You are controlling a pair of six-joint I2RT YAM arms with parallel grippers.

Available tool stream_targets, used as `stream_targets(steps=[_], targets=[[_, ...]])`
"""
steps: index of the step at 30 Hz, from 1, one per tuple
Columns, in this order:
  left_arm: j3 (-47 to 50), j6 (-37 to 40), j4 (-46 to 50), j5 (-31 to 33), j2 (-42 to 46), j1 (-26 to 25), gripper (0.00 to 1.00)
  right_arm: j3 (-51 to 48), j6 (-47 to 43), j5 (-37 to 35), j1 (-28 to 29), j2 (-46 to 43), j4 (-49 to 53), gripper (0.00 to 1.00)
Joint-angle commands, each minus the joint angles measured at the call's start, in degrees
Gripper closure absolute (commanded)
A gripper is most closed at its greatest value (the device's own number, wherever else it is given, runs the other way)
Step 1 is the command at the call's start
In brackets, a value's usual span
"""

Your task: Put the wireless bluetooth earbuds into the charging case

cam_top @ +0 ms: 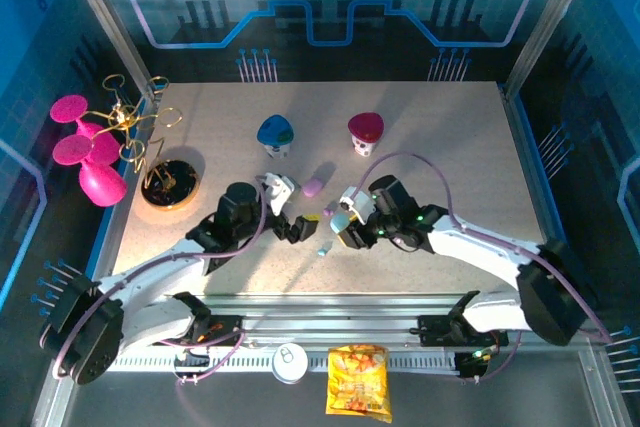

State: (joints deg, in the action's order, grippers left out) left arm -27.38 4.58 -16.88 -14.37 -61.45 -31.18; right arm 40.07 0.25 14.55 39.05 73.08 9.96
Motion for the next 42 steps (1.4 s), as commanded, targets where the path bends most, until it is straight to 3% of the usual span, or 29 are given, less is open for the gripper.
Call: stream_targets(steps=[1,7,15,20,25,36,42], targets=[[-3.3,-1.1,3.5,-13.1,2.4,2.5,0.01,3.2,-4.8,10.7,-2.7,-4.5,6.2,0.74],[-8.2,0.3,8.3,-31.8,2.5,3.7,0.08,10.0,-10.9,19.8,-3.7,-9.6,16.6,0.74],[-11.4,0.2,8.1,-43.7,2.4,2.8,0.16,18.3,-11.6,24.7,-1.9,-9.7,18.9,0.78],[-14.1,3.3,13.9,-45.8,2.2,1.9,0.24,20.5,-12.3,24.2,-0.8,-8.0,20.0,0.81],[-14.6,2.9,13.7,-45.9,2.0,1.8,0.33,22.5,-13.5,24.0,0.0,-6.4,21.7,0.82],[-16.0,1.0,11.5,-46.1,-0.7,0.7,0.39,25.2,-15.5,23.8,0.9,-3.6,23.8,0.82],[-15.7,2.2,11.1,-44.5,-0.3,0.6,0.37,25.9,-15.7,25.5,1.1,-2.7,25.1,0.82]])
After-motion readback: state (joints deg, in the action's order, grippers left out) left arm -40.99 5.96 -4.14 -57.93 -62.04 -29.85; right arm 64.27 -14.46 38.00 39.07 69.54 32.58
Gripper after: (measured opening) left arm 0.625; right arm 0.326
